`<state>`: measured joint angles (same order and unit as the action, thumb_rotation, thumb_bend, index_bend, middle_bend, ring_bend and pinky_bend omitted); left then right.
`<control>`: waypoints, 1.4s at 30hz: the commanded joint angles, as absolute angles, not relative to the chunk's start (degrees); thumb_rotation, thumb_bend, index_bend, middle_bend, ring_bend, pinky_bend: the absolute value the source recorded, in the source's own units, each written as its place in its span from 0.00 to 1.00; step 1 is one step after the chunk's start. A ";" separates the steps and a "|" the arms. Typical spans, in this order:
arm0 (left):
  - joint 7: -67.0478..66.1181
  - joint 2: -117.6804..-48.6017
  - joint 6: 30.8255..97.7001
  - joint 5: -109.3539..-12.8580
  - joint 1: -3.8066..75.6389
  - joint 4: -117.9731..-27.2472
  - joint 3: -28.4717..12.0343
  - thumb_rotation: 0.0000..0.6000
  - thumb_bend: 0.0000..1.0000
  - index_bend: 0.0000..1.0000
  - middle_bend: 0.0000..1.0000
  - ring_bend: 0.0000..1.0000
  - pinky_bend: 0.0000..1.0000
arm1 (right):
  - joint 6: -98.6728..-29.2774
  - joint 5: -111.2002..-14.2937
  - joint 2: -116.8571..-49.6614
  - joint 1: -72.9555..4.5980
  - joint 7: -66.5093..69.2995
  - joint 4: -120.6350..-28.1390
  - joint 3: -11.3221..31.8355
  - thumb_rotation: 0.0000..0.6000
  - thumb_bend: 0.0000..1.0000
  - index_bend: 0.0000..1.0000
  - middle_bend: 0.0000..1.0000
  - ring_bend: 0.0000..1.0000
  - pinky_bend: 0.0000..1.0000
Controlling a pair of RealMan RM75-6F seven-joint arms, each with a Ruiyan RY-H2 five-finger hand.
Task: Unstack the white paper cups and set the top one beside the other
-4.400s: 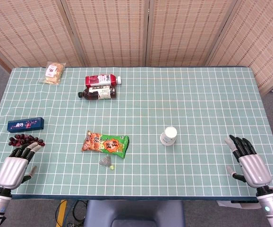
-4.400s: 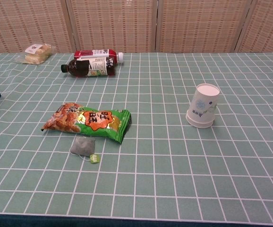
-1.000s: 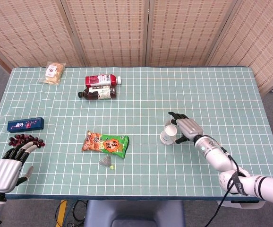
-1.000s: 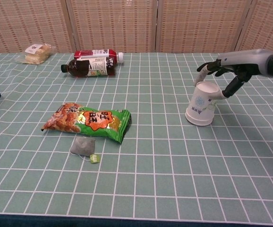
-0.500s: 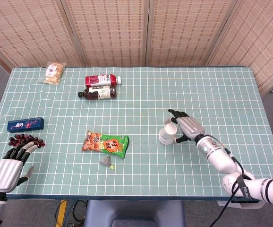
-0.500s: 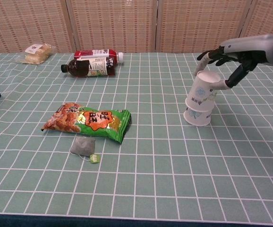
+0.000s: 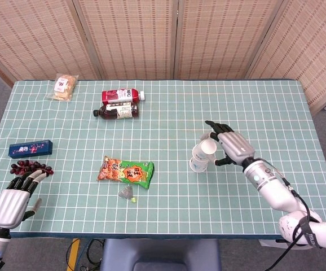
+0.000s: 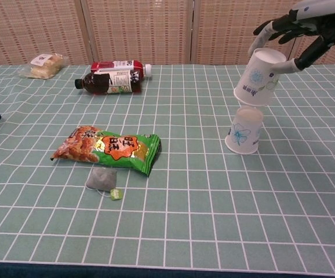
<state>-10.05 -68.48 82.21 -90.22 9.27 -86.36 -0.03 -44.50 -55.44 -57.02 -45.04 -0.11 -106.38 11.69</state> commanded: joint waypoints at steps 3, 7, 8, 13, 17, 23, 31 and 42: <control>-10.40 -68.81 81.69 -89.81 9.49 -86.01 -0.11 1.00 0.40 0.21 0.17 0.14 0.20 | -45.48 -57.51 -53.65 -42.65 2.37 -108.17 11.96 1.00 0.41 0.32 0.00 0.00 0.00; -10.73 -69.11 81.10 -89.34 9.69 -85.79 -0.17 1.00 0.40 0.21 0.17 0.14 0.20 | -45.30 -59.87 -51.96 -40.63 4.81 -107.90 11.27 1.00 0.41 0.32 0.00 0.00 0.00; -10.84 -69.20 80.95 -89.23 9.75 -85.73 -0.19 1.00 0.40 0.21 0.17 0.14 0.20 | -45.20 -60.45 -51.76 -40.21 5.35 -107.61 11.04 1.00 0.41 0.32 0.00 0.00 0.00; -11.44 -69.70 80.03 -88.67 10.08 -85.35 -0.21 1.00 0.40 0.21 0.17 0.14 0.20 | -44.07 -63.49 -51.74 -38.13 8.35 -104.94 9.46 1.00 0.41 0.32 0.00 0.00 0.00; -11.76 -69.96 79.62 -88.33 10.23 -85.15 -0.21 1.00 0.40 0.21 0.17 0.14 0.20 | -43.39 -65.53 -52.73 -36.85 10.80 -102.26 8.49 1.00 0.41 0.32 0.00 0.00 0.00; -11.90 -70.09 79.32 -88.19 10.37 -85.15 -0.12 1.00 0.40 0.21 0.17 0.14 0.20 | -41.58 -67.88 -55.56 -36.04 14.12 -97.26 7.37 1.00 0.41 0.32 0.00 0.00 0.00; -11.49 -69.86 79.77 -88.29 10.27 -85.39 -0.11 1.00 0.40 0.21 0.17 0.14 0.20 | -38.85 -69.89 -60.39 -36.32 17.42 -90.70 6.57 1.00 0.41 0.32 0.00 0.00 0.00; -11.14 -69.51 80.34 -88.91 10.11 -85.83 0.20 1.00 0.40 0.21 0.17 0.14 0.20 | -36.18 -70.81 -66.23 -37.53 19.46 -83.59 6.43 1.00 0.41 0.32 0.00 0.00 0.00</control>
